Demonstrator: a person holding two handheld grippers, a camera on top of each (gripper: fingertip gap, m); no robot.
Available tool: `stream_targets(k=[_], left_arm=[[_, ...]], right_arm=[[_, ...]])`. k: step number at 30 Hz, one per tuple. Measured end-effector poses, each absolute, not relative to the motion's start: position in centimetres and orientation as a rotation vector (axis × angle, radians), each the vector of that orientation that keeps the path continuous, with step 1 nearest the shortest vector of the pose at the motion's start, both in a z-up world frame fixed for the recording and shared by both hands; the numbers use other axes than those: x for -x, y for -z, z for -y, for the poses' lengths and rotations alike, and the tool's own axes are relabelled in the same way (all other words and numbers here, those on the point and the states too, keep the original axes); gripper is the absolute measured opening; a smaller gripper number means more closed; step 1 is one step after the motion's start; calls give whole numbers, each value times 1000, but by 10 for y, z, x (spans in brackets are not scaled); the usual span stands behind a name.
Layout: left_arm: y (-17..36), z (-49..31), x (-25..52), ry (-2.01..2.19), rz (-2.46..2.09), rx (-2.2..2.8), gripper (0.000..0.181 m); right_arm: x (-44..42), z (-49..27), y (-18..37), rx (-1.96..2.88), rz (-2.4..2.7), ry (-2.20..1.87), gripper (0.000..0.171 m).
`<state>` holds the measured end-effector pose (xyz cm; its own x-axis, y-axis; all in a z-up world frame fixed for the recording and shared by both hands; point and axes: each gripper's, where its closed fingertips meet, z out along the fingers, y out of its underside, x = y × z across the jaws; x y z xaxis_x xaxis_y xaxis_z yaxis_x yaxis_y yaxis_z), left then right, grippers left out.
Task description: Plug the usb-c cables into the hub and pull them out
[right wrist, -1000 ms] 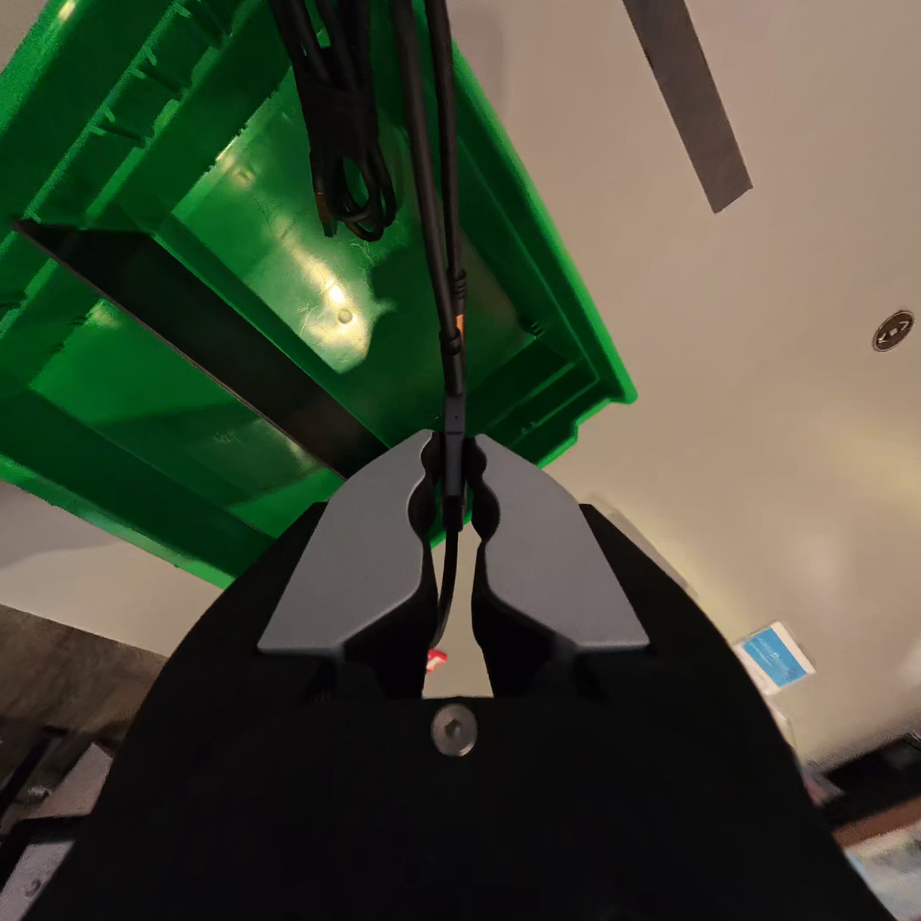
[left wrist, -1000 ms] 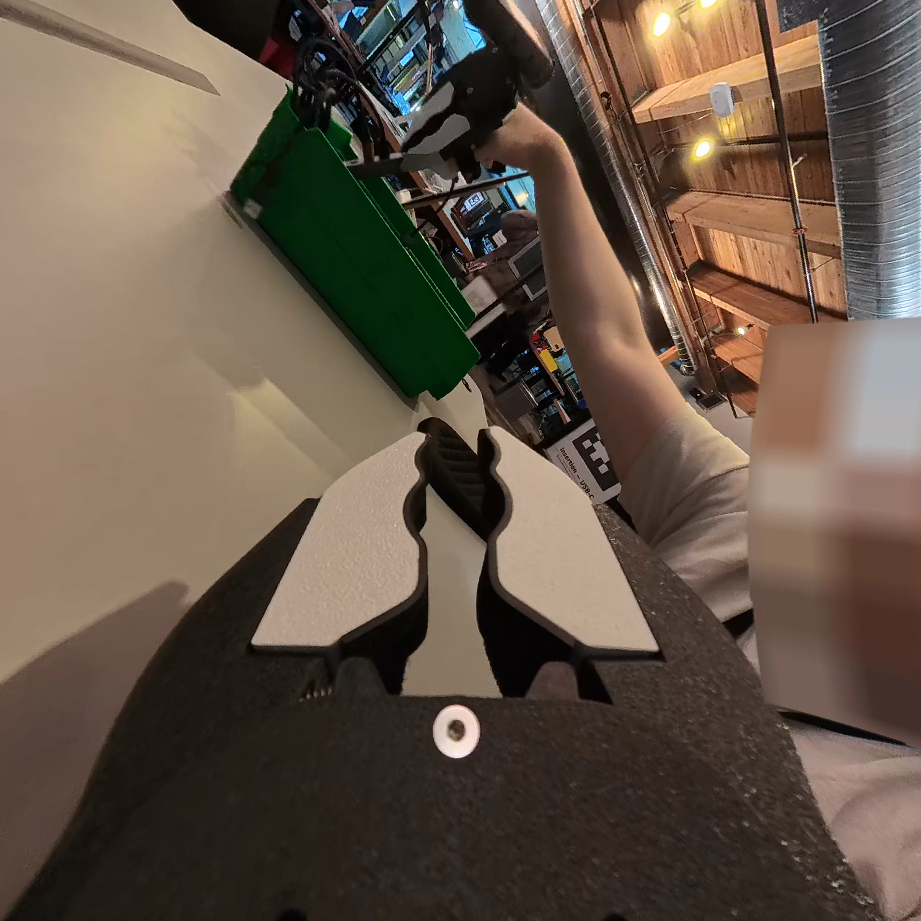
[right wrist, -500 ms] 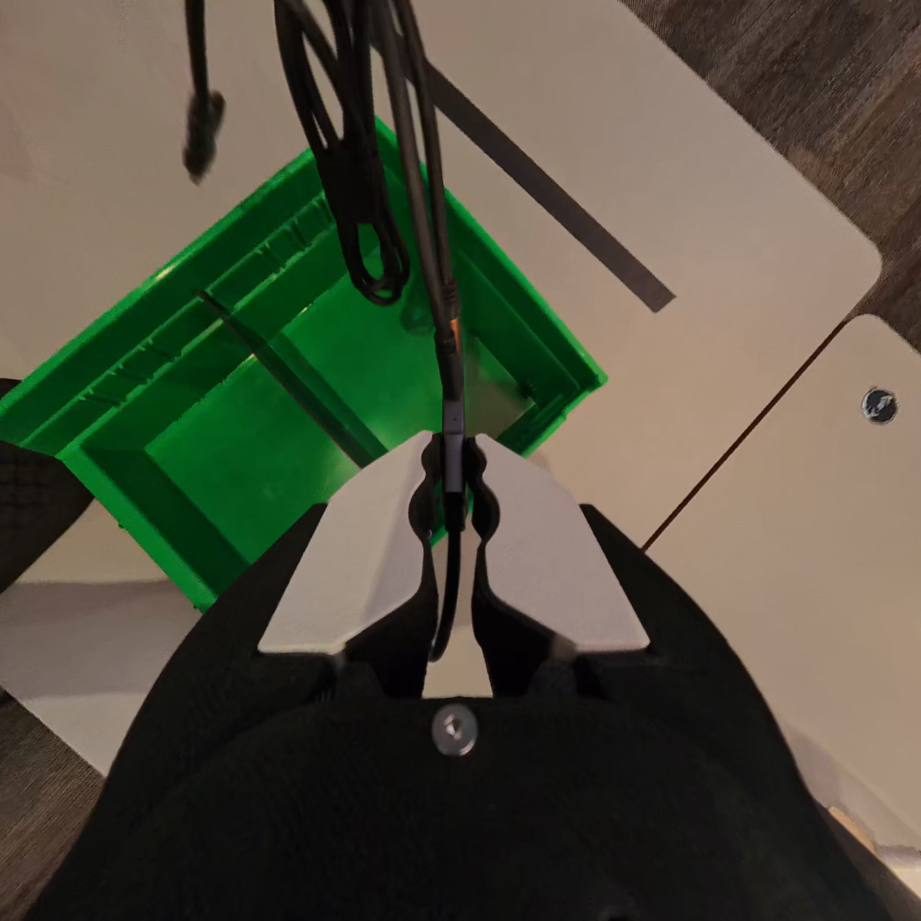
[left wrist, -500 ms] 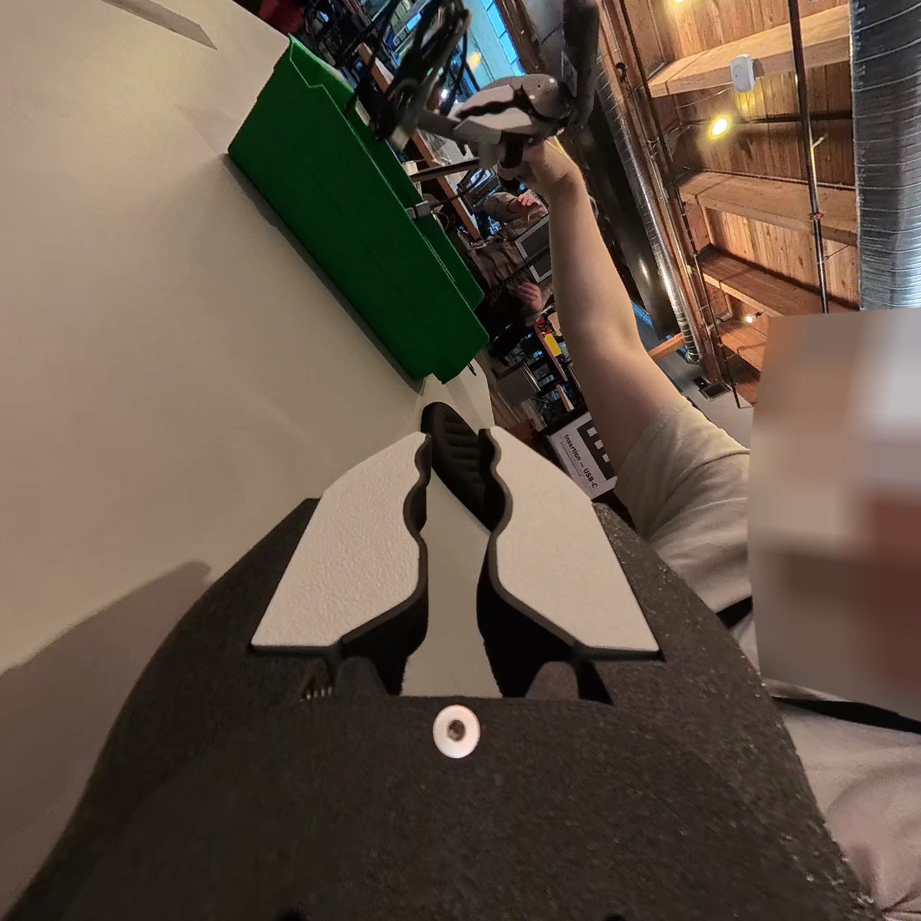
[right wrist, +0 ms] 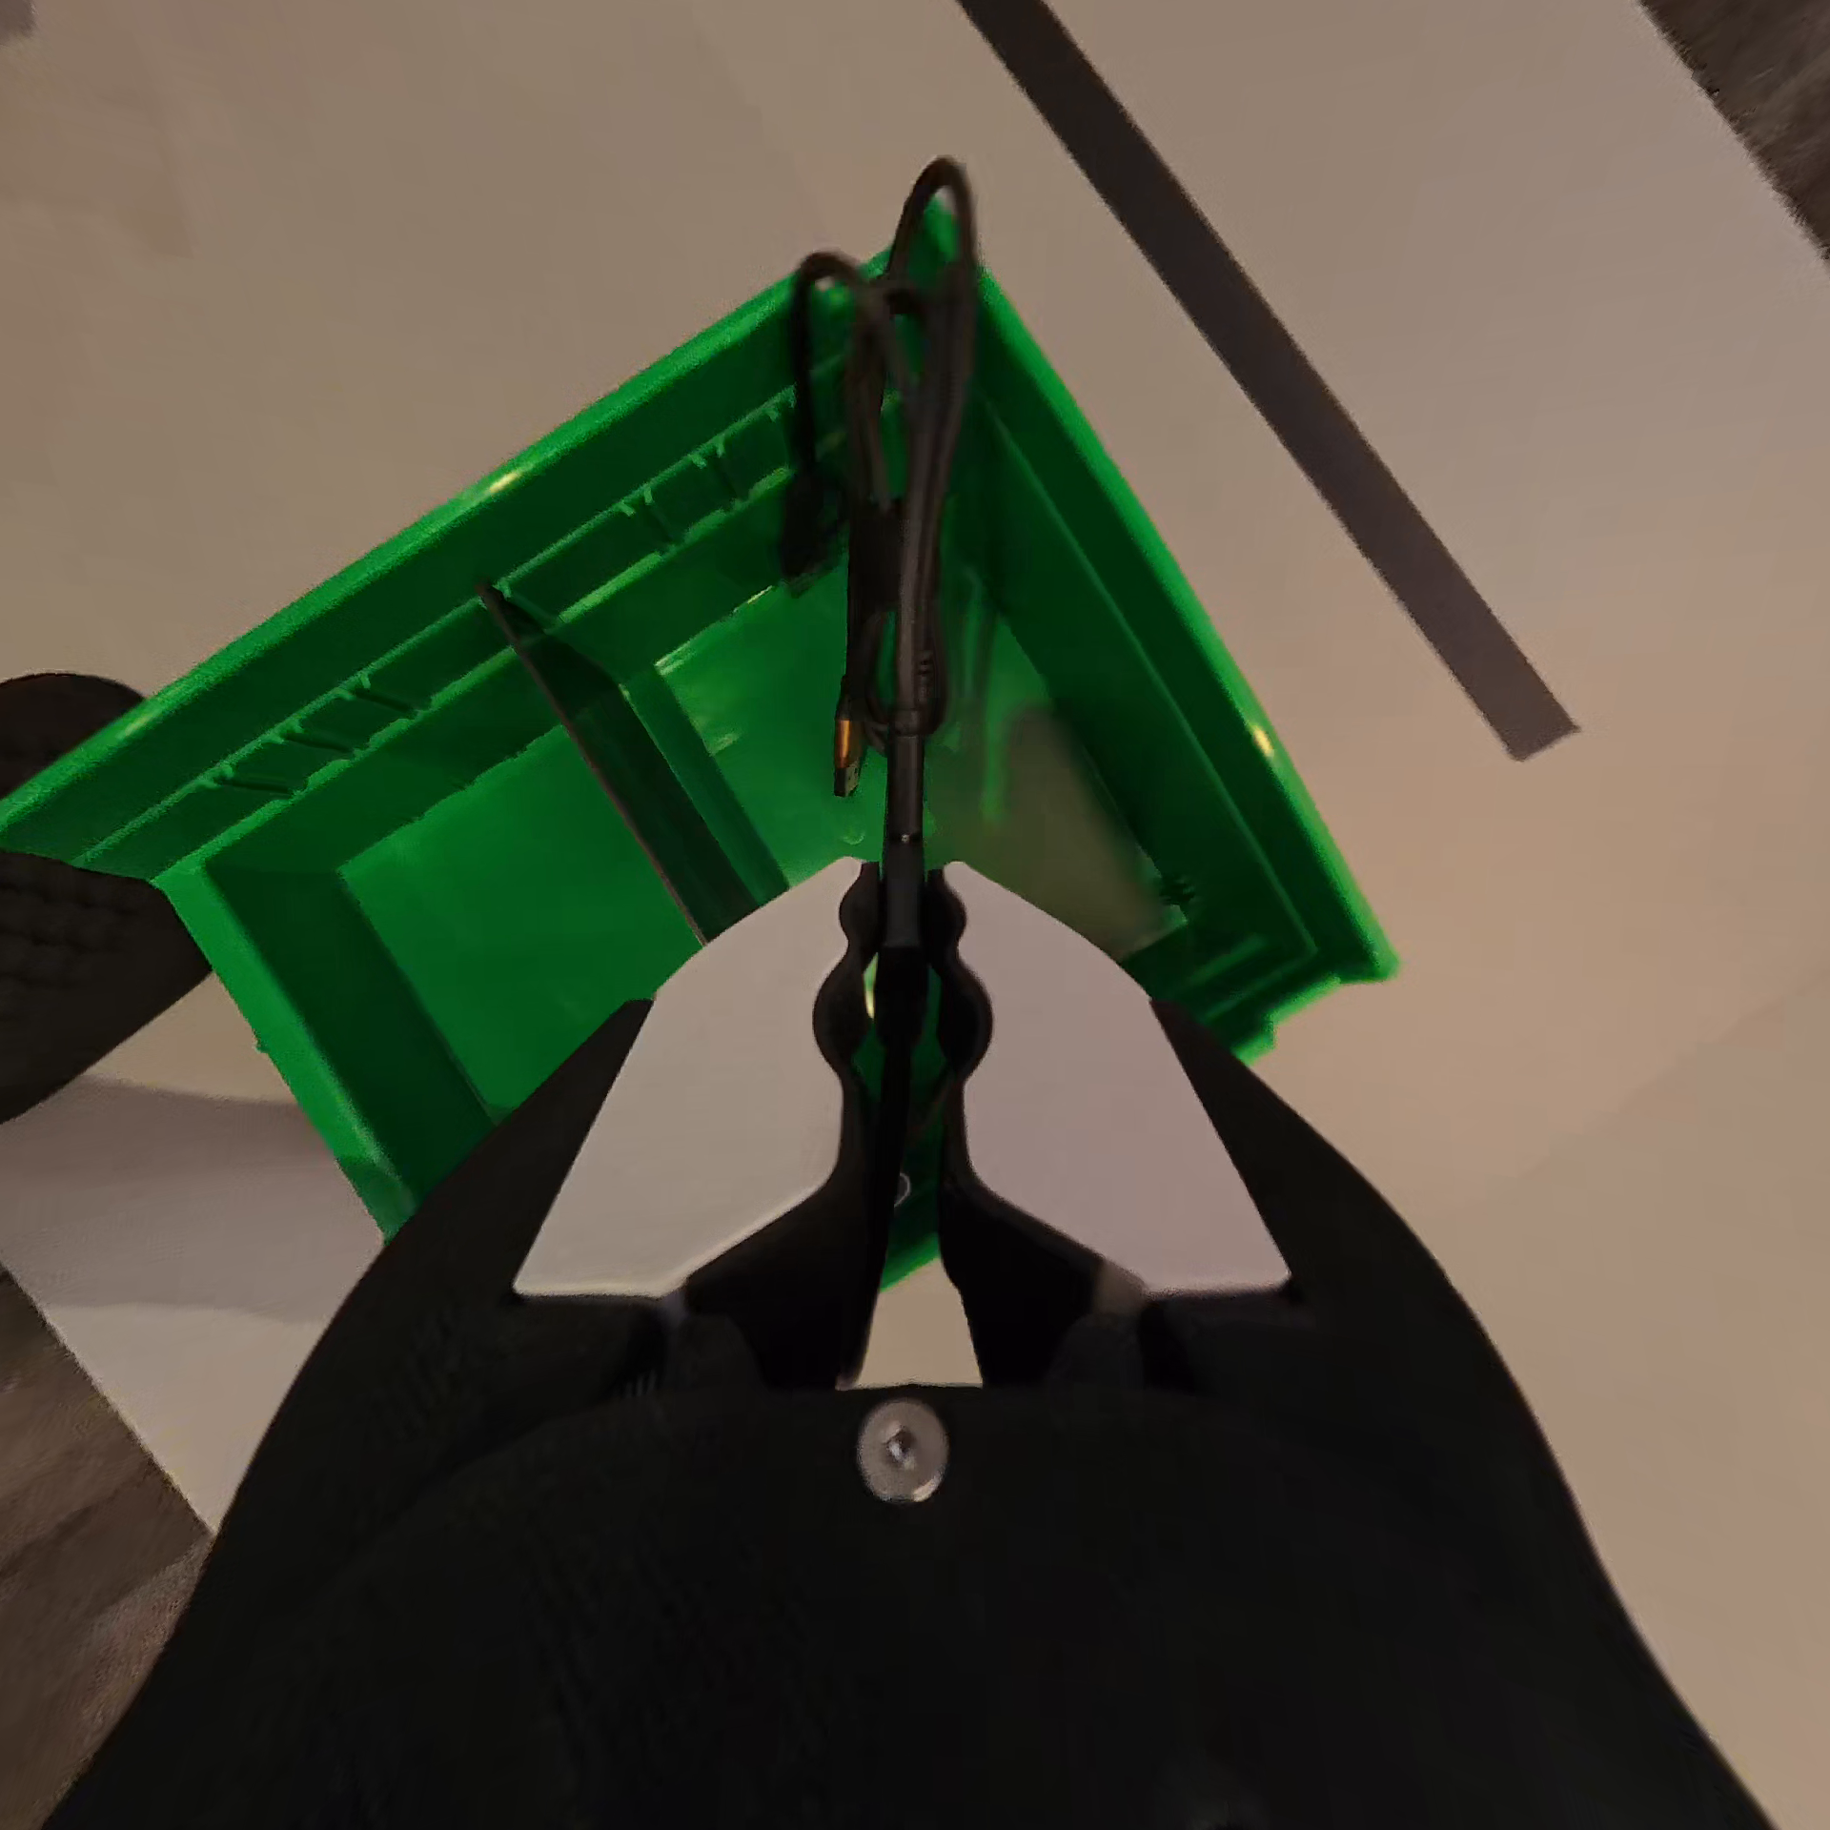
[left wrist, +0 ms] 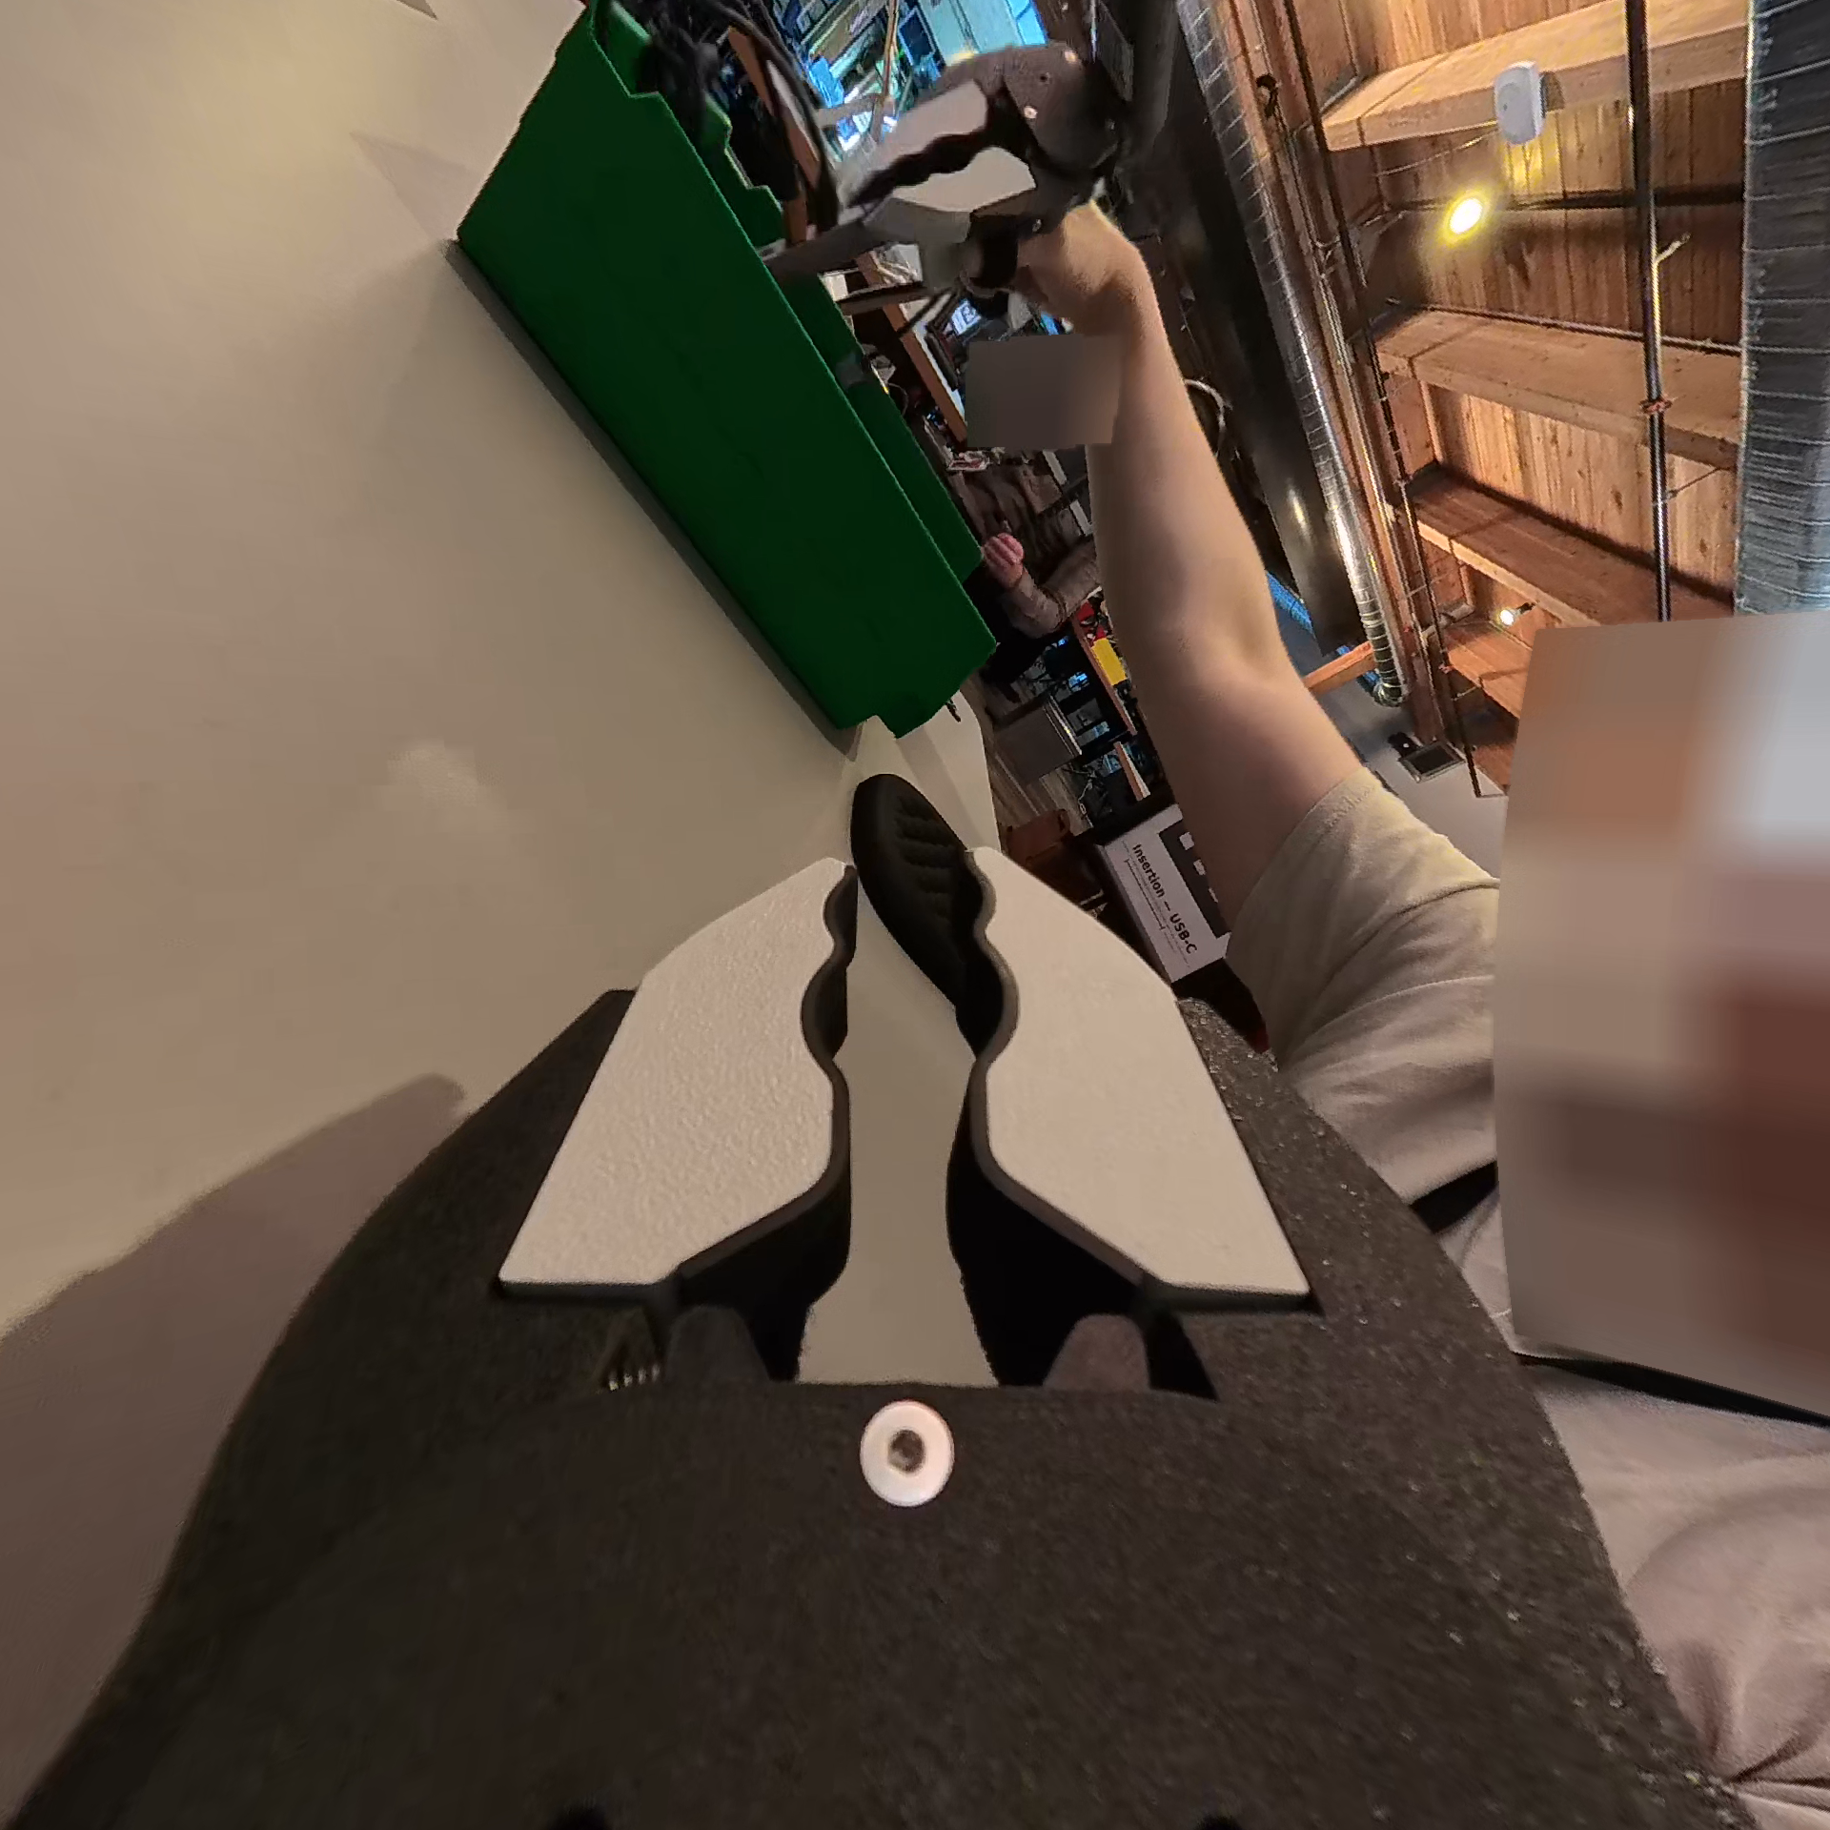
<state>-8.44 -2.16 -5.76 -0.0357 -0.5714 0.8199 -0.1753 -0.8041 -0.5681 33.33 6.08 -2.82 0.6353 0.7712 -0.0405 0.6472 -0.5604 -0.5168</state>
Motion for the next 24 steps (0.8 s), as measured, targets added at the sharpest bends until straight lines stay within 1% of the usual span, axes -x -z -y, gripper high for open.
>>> stream_targets(k=[2, 5, 7, 9, 11, 12, 16, 19, 20, 24], left_arm=[[58, 23, 84, 1915, -796, 1953, 17], [58, 24, 83, 1918, -804, 1954, 17], [57, 24, 84, 1916, -807, 1950, 17], [54, 24, 85, 1915, -812, 1937, 18], [51, 24, 85, 1906, -820, 1916, 19], [48, 24, 86, 1900, -826, 1899, 20], [36, 23, 85, 1829, -861, 1816, 21], [33, 20, 83, 1715, -890, 1775, 22], [33, 18, 82, 1669, -898, 1767, 22], [41, 9, 81, 1437, -934, 1768, 28]], right_arm=[[-328, -61, 45, 2471, 1164, -369, 11], [-345, -77, 68, 2525, 1188, -119, 12], [-353, -88, 72, 2499, 1173, 34, 12], [-352, -93, 63, 2433, 1152, 82, 15], [-347, -102, 38, 2302, 1093, 122, 29], [-344, -103, 21, 2243, 1064, 126, 32], [-316, -97, -68, 1930, 868, 144, 34], [-266, -72, -129, 1700, 676, 31, 44], [-243, -59, -140, 1636, 660, -15, 49], [-156, -23, -165, 1465, 632, -71, 48]])
